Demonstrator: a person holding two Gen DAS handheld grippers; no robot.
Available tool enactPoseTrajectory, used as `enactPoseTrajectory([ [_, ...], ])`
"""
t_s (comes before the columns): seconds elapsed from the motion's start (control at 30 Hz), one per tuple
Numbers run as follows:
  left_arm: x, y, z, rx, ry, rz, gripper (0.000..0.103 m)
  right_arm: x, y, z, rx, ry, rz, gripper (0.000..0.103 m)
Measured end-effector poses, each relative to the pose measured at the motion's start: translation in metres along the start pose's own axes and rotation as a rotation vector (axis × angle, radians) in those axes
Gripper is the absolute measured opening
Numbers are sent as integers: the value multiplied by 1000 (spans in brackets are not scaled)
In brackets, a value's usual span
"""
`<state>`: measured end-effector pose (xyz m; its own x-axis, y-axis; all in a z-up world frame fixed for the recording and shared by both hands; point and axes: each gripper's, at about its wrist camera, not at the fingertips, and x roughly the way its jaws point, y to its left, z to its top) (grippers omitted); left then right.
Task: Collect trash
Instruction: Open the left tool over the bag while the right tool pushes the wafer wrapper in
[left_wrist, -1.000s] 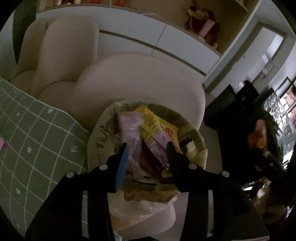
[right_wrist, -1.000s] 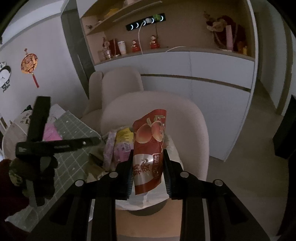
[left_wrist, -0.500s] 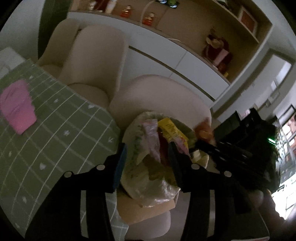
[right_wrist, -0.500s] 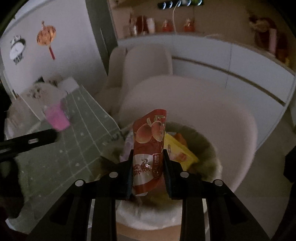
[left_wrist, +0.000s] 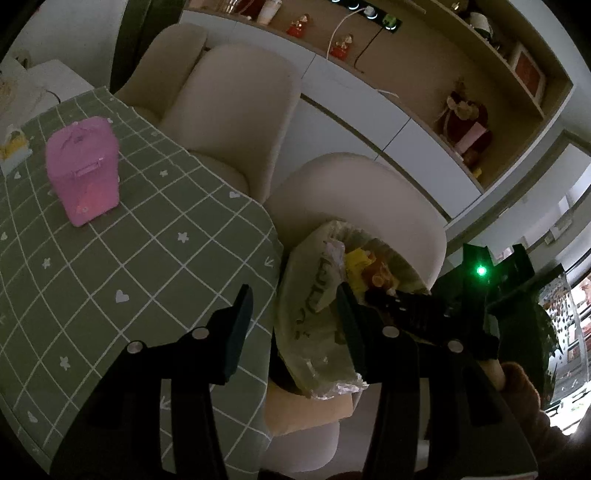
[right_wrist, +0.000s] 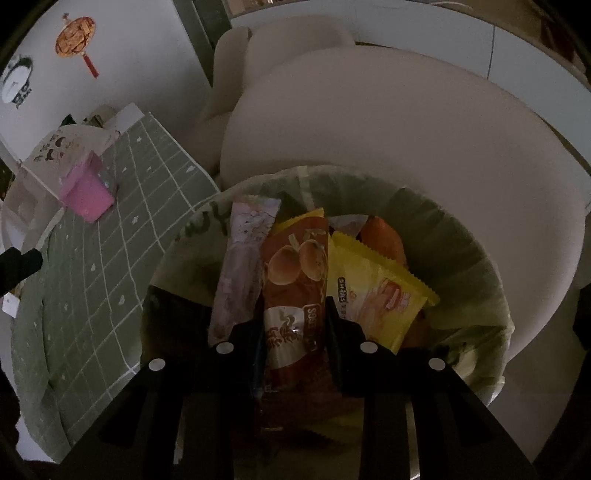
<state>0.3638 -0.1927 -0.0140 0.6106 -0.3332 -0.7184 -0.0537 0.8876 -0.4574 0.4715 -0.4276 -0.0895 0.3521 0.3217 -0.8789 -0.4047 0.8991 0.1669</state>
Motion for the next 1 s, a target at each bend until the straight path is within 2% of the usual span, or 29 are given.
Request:
enactPoseTrajectory([
  [0.13,4,-2,1,13,19,6,45,-5,-2,-1,29,-30,7,37],
  [0.27,4,-5,0,18,26,17,45,-6,-1,-2,33,-33,8,40],
  [0.33,3,-7,-1,24,22,36,45,-6,-3,-3,35,-38,24,46],
  [0.4,1,-7,-3,25,11,68,47,-6,-5,-4,38,-44,30,47],
  [0.57,-6,1,-11,4,-8,145,52,-23,-9,-12,33,-90,56,58],
  [0.63,-11,5,-17,2,-24,185,55,-33,-11,-17,27,-112,38,62],
  [0.77,-20,14,-30,14,-53,242,62,-54,-10,-27,26,-154,3,64],
  [0.9,-36,16,-44,12,-79,229,71,-71,-4,-36,29,-212,-14,65],
  [1.0,-46,18,-53,34,-81,216,75,-68,-6,-26,30,-248,78,66],
])
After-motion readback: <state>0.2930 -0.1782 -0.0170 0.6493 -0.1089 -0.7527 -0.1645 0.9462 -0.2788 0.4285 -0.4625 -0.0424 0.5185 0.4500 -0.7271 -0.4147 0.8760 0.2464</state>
